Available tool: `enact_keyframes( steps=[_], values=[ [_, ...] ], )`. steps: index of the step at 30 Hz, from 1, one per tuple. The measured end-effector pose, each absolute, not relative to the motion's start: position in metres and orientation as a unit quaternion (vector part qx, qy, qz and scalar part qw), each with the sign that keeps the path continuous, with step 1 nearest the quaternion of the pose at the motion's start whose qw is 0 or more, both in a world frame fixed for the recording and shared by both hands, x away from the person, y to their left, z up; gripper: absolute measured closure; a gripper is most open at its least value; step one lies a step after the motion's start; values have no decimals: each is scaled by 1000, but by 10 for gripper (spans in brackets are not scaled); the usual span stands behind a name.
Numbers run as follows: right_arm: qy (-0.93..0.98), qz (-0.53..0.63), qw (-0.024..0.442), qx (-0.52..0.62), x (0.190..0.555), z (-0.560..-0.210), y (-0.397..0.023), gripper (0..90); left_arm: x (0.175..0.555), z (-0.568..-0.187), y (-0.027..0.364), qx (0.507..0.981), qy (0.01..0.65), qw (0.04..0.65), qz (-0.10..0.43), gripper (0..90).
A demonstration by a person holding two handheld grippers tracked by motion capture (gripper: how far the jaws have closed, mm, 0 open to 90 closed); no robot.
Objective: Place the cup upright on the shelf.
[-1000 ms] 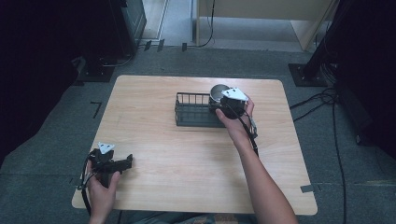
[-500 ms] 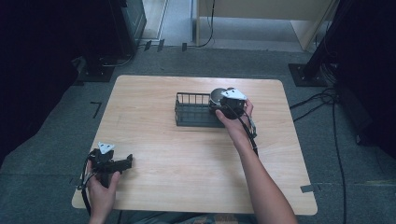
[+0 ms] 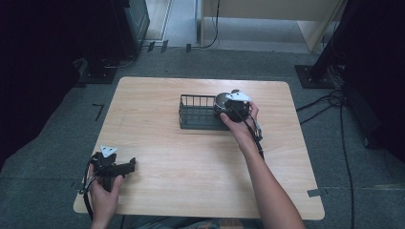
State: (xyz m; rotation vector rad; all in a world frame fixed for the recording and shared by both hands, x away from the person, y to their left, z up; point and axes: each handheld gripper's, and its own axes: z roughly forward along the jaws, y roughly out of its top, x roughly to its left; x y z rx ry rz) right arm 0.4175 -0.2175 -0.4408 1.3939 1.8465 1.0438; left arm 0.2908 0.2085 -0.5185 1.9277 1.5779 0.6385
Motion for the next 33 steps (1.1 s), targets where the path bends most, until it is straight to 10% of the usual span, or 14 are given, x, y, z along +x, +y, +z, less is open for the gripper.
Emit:
enact_keyframes(
  steps=[15, 33],
  values=[
    [690, 416, 285, 519, 412, -429, -222, 0, 291, -518, 209, 719, 589, 281, 238, 0],
    [664, 437, 309, 522, 379, -417, -252, 0, 291, -519, 209, 719, 589, 282, 238, 0]
  ],
)
